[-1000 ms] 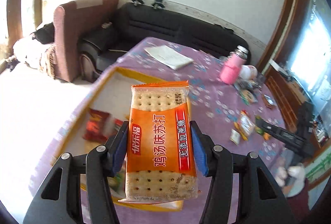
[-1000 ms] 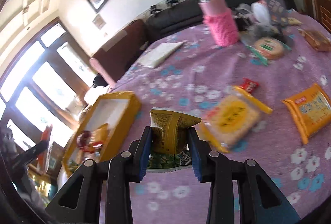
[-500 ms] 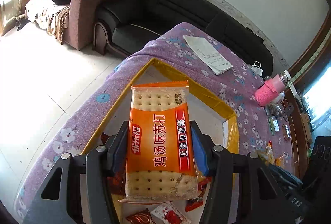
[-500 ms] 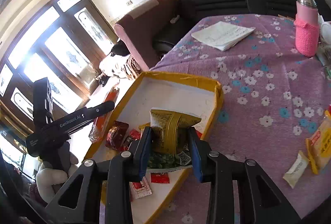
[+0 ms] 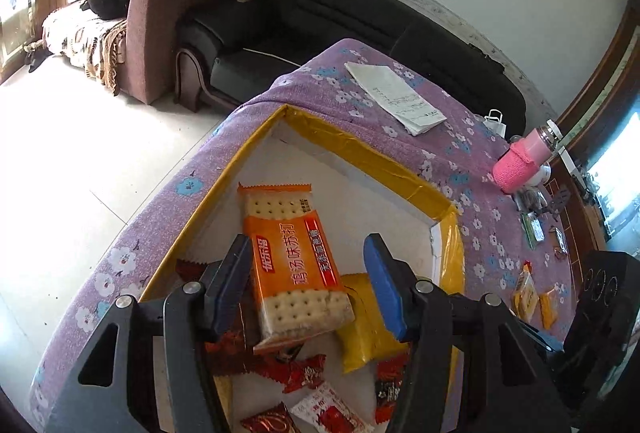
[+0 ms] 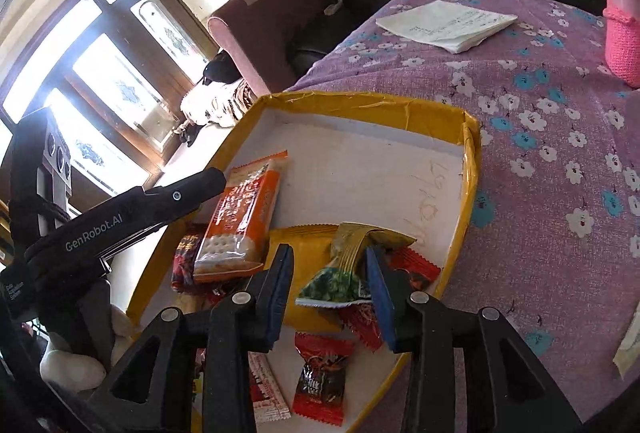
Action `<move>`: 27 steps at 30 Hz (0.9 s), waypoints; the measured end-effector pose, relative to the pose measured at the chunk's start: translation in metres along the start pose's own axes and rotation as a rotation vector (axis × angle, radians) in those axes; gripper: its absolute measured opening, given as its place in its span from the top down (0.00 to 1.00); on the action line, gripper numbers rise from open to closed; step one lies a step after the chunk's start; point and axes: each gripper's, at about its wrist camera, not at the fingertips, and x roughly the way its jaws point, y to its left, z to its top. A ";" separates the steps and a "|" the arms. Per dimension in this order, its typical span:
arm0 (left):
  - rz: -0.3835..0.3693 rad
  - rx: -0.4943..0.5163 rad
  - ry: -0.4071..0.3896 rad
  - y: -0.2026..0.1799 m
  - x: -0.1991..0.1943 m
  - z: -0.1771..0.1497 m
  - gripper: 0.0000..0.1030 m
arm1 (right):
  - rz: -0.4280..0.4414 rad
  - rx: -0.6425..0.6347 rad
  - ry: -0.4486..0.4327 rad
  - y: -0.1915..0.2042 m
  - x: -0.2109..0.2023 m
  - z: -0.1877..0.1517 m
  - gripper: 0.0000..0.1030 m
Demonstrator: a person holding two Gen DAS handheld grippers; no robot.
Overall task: Organize snacks
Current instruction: 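Carry both packets over the tray and open both tools to drop them, then withdraw both open tools from the tray toward the table snacks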
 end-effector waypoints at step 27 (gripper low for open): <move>0.183 0.080 -0.311 -0.054 -0.137 -0.132 0.20 | -0.125 0.053 0.074 0.000 -0.038 -0.094 0.81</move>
